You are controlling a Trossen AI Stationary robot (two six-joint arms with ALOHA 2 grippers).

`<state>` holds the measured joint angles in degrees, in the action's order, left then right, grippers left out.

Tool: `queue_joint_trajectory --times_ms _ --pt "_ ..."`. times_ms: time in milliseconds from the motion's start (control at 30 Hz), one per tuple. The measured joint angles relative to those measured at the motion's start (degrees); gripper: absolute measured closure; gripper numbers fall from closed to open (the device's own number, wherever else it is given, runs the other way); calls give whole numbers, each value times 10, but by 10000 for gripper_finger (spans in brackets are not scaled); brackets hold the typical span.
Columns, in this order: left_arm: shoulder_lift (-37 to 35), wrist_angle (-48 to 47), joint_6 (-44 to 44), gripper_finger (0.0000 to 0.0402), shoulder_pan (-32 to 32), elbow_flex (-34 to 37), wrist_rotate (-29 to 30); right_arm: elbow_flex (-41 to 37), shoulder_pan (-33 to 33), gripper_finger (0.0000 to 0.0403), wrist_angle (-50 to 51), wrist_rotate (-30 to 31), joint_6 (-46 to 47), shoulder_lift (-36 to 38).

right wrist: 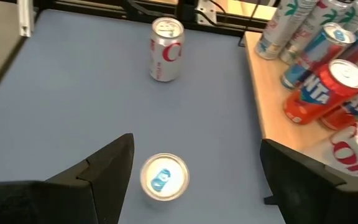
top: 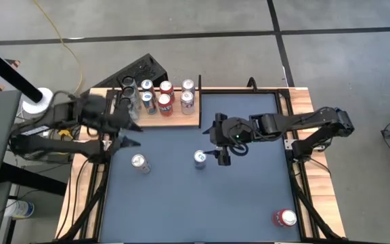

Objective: Place canned beverage on shelf
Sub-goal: Put the blue soda can on the shelf aligned with the other blue soda can

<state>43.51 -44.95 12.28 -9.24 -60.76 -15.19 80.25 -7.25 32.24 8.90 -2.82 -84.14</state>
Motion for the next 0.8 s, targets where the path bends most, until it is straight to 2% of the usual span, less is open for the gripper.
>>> queue_joint_trajectory --times_ms 167,467,633,800 --pt "5 65 30 111 127 67 77 0 -21 70 0 0 27 0" --pt "64 83 5 111 308 97 248 0 -60 70 -20 20 77 -45" --pt "56 156 -45 112 362 136 328 0 -72 70 -10 100 143 -75" --pt "27 230 -96 112 370 184 341 0 -74 70 16 106 178 -101"
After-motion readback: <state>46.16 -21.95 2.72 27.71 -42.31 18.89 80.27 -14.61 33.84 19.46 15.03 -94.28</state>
